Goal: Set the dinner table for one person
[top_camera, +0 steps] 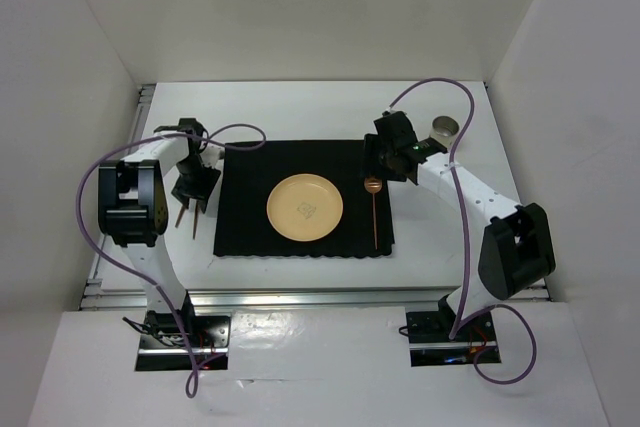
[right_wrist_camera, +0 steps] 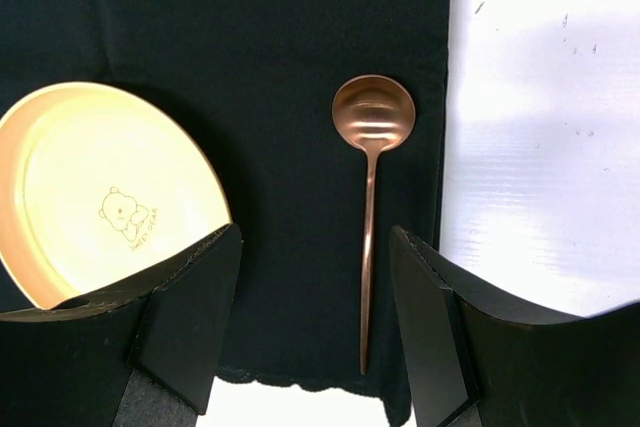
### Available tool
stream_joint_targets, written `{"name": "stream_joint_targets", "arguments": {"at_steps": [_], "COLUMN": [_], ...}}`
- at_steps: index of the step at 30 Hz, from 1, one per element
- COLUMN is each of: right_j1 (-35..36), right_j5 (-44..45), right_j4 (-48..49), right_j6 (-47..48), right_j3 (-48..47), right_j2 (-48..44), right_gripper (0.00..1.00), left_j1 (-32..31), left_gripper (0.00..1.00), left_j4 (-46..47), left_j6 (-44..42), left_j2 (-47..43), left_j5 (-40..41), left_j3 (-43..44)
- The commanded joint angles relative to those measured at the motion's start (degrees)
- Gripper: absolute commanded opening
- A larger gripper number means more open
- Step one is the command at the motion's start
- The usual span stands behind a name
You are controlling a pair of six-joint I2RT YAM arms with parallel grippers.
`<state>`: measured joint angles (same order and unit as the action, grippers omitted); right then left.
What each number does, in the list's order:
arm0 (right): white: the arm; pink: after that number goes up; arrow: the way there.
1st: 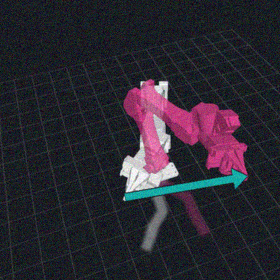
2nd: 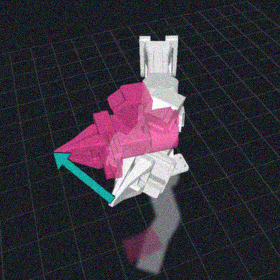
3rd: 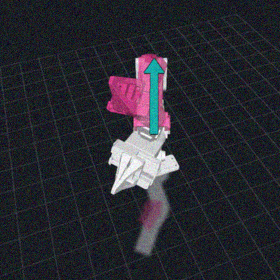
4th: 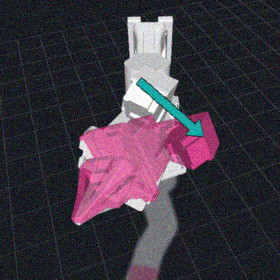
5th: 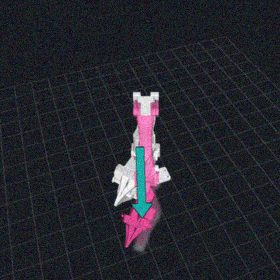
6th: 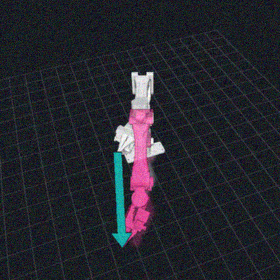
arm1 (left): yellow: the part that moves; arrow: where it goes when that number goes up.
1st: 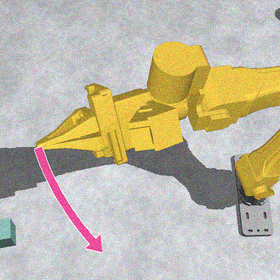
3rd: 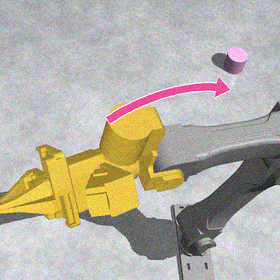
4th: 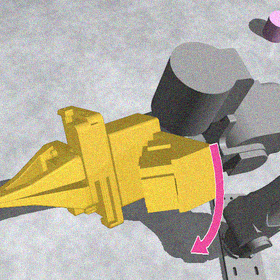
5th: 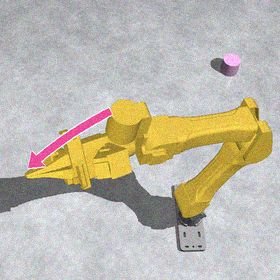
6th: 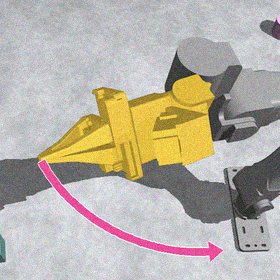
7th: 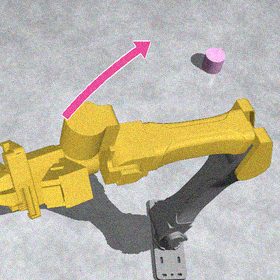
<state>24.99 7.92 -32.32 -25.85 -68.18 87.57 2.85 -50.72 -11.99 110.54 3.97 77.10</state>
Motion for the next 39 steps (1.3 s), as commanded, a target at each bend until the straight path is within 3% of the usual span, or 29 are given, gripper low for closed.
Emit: {"name": "stream_joint_targets", "arguments": {"at_steps": [1,8,12,14,16,20,26,31,39], "right_j1": [0.5,0.5,0.5,0.5,0.5,0.5,0.5,0.5,0.5], "right_j5": [1.1,2.9,3.4,3.9,3.9,3.9,3.3,3.9,3.9], "right_j4": [1.6,1.6,1.1,1.1,1.1,0.6,0.6,0.6,0.6], "right_j6": [0.8,1.9,1.9,1.9,1.9,1.9,1.3,0.8,0.3], "right_j3": [-0.6,-1.7,-2.2,-2.2,-1.7,-1.2,-0.6,0.6,1.1], "right_j2": [-0.2,0.4,0.9,0.4,-0.1,-0.1,-1.3,-2.4,-2.4], "right_gripper": [0.69,0.69,0.69,0.69,0.69,0.69,0.69,0.69,0.69], "left_j1": [0.1,0.1,0.1,0.1,0.1,0.1,0.7,0.7,-9.8], "left_gripper": [0.56,0.48,0.40,0.16,0.00,0.00,0.00,0.00,0.00], "left_j4": [0.7,-2.3,-2.3,-1.8,-1.8,-2.8,-4.1,-2.9,1.0], "left_j6": [-0.4,1.3,1.9,1.9,1.9,2.4,7.7,19.3,28.3], "left_j2": [1.2,10.2,10.9,10.9,11.4,11.5,3.6,-4.9,-9.2], "left_j5": [-2.3,-5.6,-6.8,-7.4,-9.1,-11.9,-16.4,-17.6,-9.3], "left_j3": [3.0,7.4,7.5,7.5,7.5,8.1,10.4,12.5,5.4]}}
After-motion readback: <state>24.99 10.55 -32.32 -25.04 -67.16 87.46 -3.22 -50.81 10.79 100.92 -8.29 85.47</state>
